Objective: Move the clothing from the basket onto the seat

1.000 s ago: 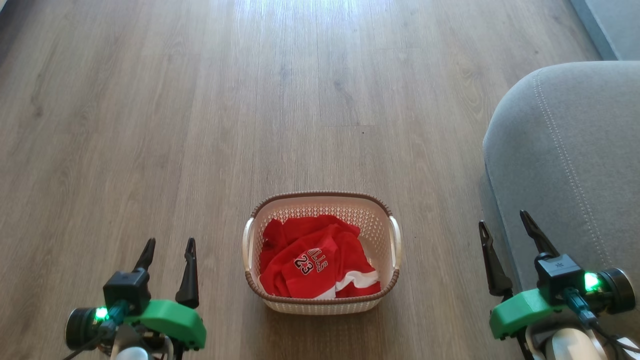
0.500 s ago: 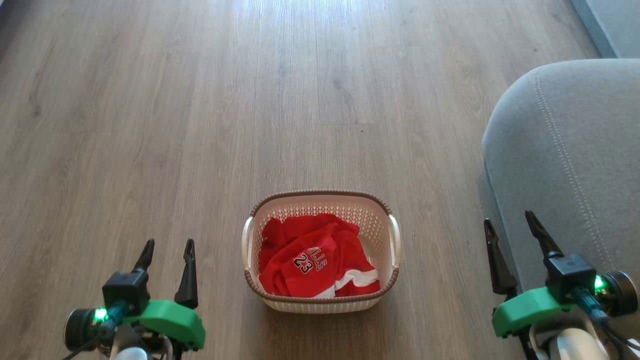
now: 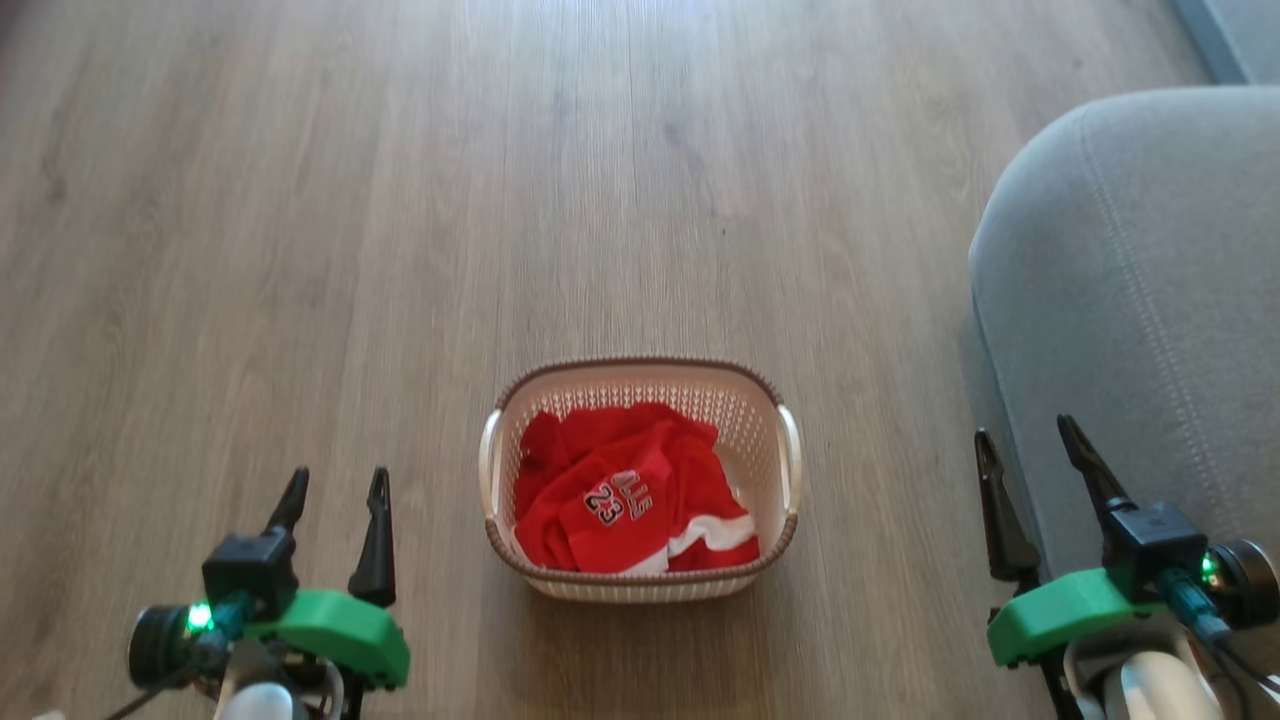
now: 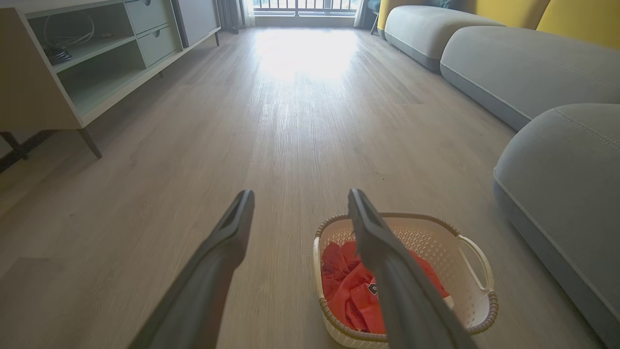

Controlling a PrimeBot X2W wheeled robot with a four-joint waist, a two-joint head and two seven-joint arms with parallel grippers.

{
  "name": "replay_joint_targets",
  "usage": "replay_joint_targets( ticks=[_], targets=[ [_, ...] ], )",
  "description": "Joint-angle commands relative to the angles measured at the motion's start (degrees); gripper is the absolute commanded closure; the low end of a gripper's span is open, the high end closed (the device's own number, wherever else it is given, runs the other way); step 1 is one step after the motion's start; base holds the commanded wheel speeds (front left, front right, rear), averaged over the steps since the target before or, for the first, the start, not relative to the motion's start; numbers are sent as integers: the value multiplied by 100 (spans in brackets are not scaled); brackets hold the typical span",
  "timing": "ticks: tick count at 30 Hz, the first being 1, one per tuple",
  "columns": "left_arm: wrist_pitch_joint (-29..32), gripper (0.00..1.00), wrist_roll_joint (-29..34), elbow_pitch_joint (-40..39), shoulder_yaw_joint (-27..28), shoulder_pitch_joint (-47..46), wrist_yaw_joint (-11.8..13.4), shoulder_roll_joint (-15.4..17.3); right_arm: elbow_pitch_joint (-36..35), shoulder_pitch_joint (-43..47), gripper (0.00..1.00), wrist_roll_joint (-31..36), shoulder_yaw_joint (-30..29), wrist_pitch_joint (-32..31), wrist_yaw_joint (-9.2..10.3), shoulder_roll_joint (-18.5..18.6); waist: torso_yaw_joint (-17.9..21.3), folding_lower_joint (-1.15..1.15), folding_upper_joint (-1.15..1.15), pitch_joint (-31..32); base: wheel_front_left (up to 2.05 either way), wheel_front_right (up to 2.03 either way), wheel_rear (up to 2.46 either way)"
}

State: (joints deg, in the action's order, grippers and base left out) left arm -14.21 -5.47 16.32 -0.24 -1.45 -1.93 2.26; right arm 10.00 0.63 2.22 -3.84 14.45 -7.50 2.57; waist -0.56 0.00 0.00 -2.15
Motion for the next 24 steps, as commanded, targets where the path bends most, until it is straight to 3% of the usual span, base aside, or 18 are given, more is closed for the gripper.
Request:
replay_joint_targets(
  ticks=[1,7,16,24],
  targets=[
    [-79,0,53,-210,170,-381,-20,62,-231,-255,0,-52,119,55,1,32,10,0,0,-126,0,0,0],
    [-79,0,48,-281,125,-708,-74,62,-411,-540,0,-256,82,55,1,31,50,0,0,-676,0,0,0],
    [-79,0,175,-259,-137,-1714,-251,65,-727,-1447,0,-1208,-128,55,1,31,202,0,0,-2245,0,0,0],
    [-79,0,409,463,-579,-2718,-403,144,-833,-2125,0,-2049,21,55,1,31,512,0,0,-3382,0,0,0]
  ],
)
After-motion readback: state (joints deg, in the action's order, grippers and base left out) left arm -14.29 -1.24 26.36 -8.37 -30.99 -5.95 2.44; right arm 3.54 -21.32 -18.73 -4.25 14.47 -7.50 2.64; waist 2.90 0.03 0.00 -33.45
